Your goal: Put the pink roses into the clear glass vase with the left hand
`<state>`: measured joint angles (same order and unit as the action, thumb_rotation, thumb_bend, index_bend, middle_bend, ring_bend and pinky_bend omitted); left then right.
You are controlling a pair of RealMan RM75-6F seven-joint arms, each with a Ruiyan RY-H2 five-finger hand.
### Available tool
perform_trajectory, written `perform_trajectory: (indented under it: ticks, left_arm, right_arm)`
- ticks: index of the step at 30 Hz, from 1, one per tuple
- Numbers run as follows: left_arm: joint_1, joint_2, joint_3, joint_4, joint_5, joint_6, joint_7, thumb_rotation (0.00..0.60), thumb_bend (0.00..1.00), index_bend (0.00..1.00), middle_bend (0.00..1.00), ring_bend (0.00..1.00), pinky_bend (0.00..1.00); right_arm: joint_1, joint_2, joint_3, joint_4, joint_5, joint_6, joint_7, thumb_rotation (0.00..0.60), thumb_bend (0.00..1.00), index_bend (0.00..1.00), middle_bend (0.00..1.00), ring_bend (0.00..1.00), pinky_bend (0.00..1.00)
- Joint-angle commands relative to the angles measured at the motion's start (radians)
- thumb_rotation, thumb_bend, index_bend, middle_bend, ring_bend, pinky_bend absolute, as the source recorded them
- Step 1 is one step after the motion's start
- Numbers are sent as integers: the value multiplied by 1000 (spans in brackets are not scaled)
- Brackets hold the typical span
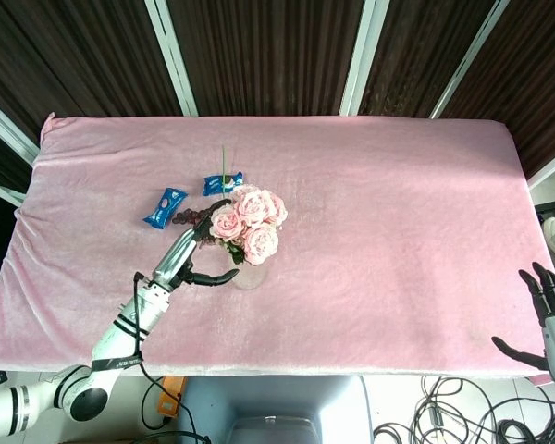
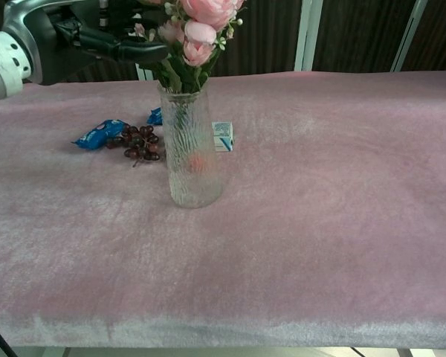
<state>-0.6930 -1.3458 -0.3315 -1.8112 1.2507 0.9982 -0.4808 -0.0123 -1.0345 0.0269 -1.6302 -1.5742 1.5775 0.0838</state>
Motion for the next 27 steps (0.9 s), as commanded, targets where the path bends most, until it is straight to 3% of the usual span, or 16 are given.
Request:
perform_trajectory:
  ticks: [1,4,7,11,14,20,27]
  left_arm:
    - [75,105,55,-42,118,108,103,600,232,0,0,0,0]
    - [137,177,111,-33,203,179,186,600,232,0,0,0,0]
    - [229,222,180,49,287,304,316,600,230,0,0,0,0]
    - [367,222,273,187,305,433,502,600,258,0,0,0,0]
    - [447,183,319,253,283,489,559,600,278,0,0,0,0]
    - [513,55,350,456,300,547,508,600,310,0,0,0,0]
    - [513,34,338,517,321,558,459,600,311,0,0,0,0]
  right_arm:
    - [1,-1,-4,-3,-5,-3,-5,600,133,0,0,0,0]
    - [2,-2,-3,-5,-3,-7,-9,600,133,0,0,0,0]
    - [4,-8,1,-8,6,-11,-29,600,133,0,0,0,0]
    - [11,-27,3,-17,18,-30,-82,600,133,0,0,0,0]
    - [18,-43,4,-24,23,-43,-130,600,133,0,0,0,0]
    - [24,-67,12,-32,45,-54,-189,600,133,0,0,0,0]
    - [23,-78,17,-36,57,-52,-219,600,133,0,0,0,0]
